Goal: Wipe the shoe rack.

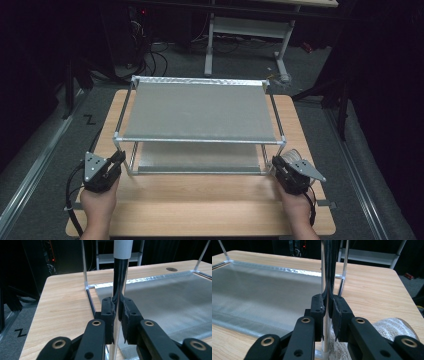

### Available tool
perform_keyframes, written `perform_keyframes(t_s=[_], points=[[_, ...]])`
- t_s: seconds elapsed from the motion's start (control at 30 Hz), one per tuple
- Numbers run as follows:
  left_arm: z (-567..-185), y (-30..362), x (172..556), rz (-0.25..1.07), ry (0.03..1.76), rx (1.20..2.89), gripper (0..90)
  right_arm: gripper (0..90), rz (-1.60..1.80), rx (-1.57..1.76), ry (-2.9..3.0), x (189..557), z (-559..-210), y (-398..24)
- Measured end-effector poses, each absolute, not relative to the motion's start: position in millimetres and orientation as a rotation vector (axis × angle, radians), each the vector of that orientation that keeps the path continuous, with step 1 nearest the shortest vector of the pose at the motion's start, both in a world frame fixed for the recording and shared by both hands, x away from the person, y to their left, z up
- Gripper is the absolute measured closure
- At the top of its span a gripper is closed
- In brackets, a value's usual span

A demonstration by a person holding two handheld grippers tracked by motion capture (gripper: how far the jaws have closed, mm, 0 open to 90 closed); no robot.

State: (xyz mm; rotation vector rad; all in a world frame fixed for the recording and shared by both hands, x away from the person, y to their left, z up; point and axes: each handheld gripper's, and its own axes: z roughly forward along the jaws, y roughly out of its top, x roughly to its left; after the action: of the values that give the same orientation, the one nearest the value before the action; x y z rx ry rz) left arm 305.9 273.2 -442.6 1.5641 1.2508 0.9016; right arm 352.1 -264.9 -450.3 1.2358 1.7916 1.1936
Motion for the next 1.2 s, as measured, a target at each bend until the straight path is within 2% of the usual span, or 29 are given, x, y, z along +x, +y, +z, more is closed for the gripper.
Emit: perform_keyframes(t_s=[0.13, 0.33, 0.43, 0.63, 0.83, 0.9, 0.93, 1.0, 1.1, 1.2], points=[[-442.7, 272.6, 306.1, 0.895, 1.253, 1.553, 78.7, 78.1, 1.194, 1.236, 1.793, 351.8, -450.3, -264.6], [-446.1, 269.3, 298.4, 0.901, 1.253, 1.535, 61.6, 62.9, 1.202, 1.221, 1.792, 343.4, -449.4, -261.6], [-450.0, 267.3, 286.4, 0.899, 1.268, 1.516, 56.6, 55.8, 1.199, 1.216, 1.766, 331.2, -446.7, -259.3], [-446.9, 248.5, 258.2, 0.878, 1.208, 1.539, 51.3, 52.4, 1.231, 1.147, 1.76, 300.4, -436.1, -252.2], [-452.1, 212.0, 247.3, 0.792, 1.091, 1.577, 41.8, 47.2, 1.282, 1.089, 1.773, 290.1, -430.3, -226.7], [-458.8, 204.5, 247.3, 0.776, 1.066, 1.599, 37.9, 44.0, 1.296, 1.061, 1.789, 289.2, -434.5, -217.1], [-464.3, 200.1, 248.1, 0.752, 1.053, 1.617, 31.9, 39.5, 1.284, 1.037, 1.808, 288.5, -442.2, -210.1], [-477.2, 189.6, 251.9, 0.673, 1.036, 1.698, 28.8, 36.7, 1.289, 1.03, 1.826, 288.4, -448.0, -207.6], [-487.8, 176.9, 252.6, 0.632, 1.017, 1.789, 21.5, 23.0, 1.251, 1.048, 1.927, 290.4, -469.8, -203.4], [-486.6, 172.7, 252.4, 0.63, 1.003, 1.793, 19.5, 18.4, 1.255, 1.114, 1.957, 291.5, -480.5, -206.8]])
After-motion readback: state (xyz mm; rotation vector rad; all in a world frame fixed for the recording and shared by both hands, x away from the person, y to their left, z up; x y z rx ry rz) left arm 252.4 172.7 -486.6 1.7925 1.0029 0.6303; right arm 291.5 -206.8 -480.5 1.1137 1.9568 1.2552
